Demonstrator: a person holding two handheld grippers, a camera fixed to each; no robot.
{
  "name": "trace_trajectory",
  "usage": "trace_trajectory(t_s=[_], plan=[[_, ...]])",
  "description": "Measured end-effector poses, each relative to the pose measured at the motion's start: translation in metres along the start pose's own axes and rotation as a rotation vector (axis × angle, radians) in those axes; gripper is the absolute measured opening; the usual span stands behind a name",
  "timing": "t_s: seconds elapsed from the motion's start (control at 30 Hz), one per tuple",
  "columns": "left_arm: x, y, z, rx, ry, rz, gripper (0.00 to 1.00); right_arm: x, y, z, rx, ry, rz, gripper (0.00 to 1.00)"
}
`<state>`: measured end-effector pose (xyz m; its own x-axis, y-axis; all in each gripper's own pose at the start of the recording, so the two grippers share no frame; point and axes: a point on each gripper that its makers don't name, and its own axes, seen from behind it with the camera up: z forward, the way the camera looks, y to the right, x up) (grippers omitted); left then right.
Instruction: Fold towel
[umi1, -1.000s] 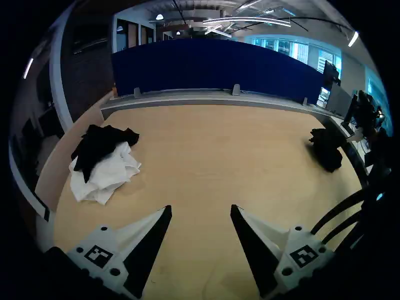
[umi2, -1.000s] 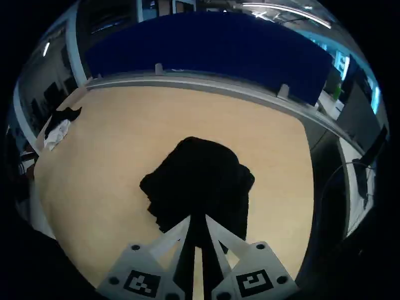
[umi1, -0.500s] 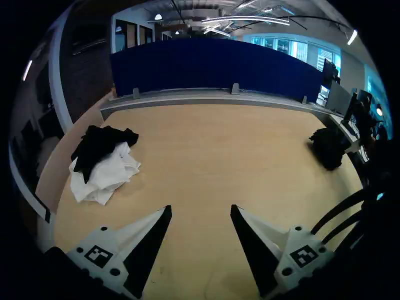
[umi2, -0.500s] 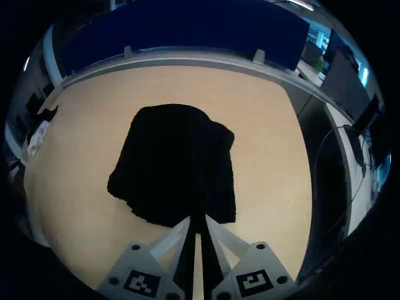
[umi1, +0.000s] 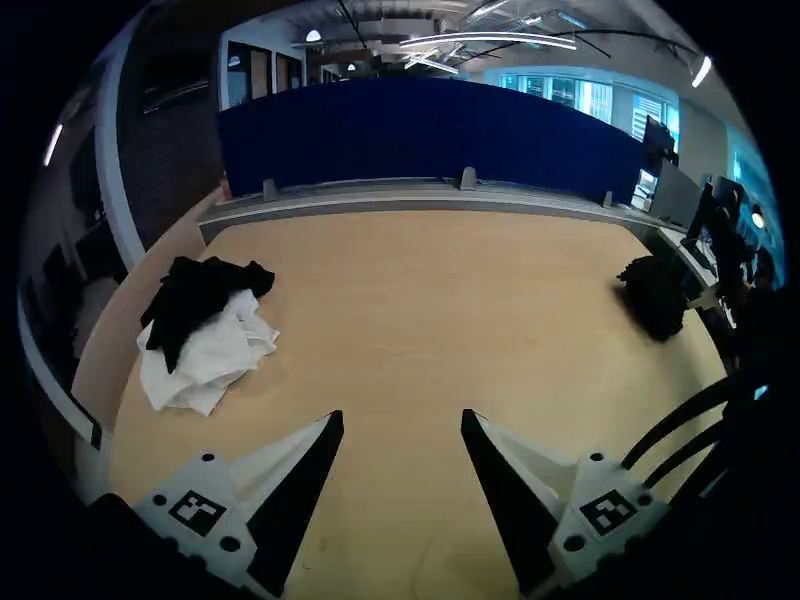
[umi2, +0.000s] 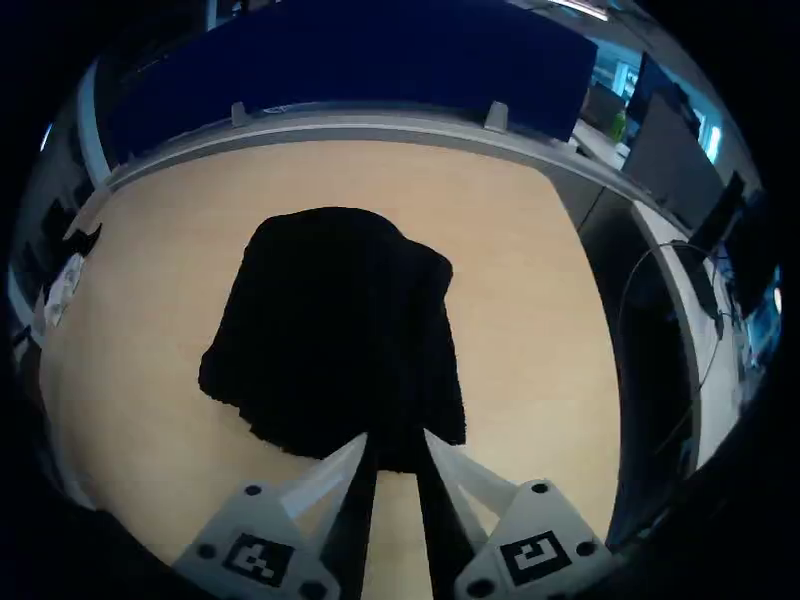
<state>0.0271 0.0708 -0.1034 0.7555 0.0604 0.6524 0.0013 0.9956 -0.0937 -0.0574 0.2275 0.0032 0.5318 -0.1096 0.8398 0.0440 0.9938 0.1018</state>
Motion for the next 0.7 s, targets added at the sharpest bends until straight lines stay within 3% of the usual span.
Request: trace_trajectory(t_s=[0.4,0.7], plan=[[0.003,0.004,0.001,-0.008,0.002,0.006,0.87,-0.002,0.005,-0.014,-0.032,0.062,0.024,0.84],[0.007,0.005,0.002,-0.013,0.006,0.01,0.87,0.017,-0.005,-0.021,-0.016,0.117,0.014,0.97]])
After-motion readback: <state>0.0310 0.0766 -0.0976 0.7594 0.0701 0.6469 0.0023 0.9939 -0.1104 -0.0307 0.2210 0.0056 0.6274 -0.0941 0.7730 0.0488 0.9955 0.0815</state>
